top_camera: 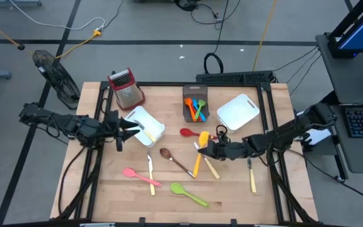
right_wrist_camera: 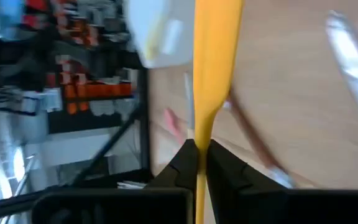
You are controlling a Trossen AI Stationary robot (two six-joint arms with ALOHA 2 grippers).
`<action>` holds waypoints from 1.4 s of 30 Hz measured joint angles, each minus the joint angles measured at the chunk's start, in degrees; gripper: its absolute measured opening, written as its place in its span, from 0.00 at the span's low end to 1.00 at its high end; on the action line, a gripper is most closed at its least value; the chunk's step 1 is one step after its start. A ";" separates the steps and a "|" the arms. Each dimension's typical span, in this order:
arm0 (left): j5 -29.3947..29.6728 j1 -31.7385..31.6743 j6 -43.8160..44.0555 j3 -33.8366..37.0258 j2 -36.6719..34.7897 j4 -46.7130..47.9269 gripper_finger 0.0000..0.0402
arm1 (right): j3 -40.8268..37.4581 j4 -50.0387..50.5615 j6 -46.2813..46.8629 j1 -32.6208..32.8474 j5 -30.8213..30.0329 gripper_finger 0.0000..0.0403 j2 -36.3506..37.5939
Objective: Pick & Place Kitchen Items
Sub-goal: Put the yellow spatula into the black bin
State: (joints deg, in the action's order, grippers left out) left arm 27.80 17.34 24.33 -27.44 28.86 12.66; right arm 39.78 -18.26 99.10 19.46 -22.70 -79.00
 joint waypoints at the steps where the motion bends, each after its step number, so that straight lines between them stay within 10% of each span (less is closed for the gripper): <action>1: -0.63 0.00 -0.02 0.00 0.04 -0.89 0.38 | 0.13 -2.44 -1.73 0.00 -0.54 0.02 0.00; 9: -2.38 0.00 5.74 0.00 2.35 -9.39 0.38 | 0.21 -19.67 -18.55 -2.85 -2.35 0.02 0.04; 17: -8.67 0.02 6.75 0.00 9.05 -24.41 0.38 | 0.21 -28.40 -29.61 -9.99 9.62 0.02 0.04; 34: -9.91 0.02 15.15 -0.32 40.48 -69.69 0.38 | 0.21 -38.68 -32.31 -18.93 34.77 0.02 1.38; 42: -9.87 0.00 23.21 -8.37 53.39 -72.53 0.38 | 0.21 -37.28 -31.05 -21.02 40.76 0.02 1.93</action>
State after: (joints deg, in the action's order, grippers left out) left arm 17.93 17.34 47.54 -35.81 82.25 -59.88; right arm 39.99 -55.54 68.05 -1.56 18.06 -77.08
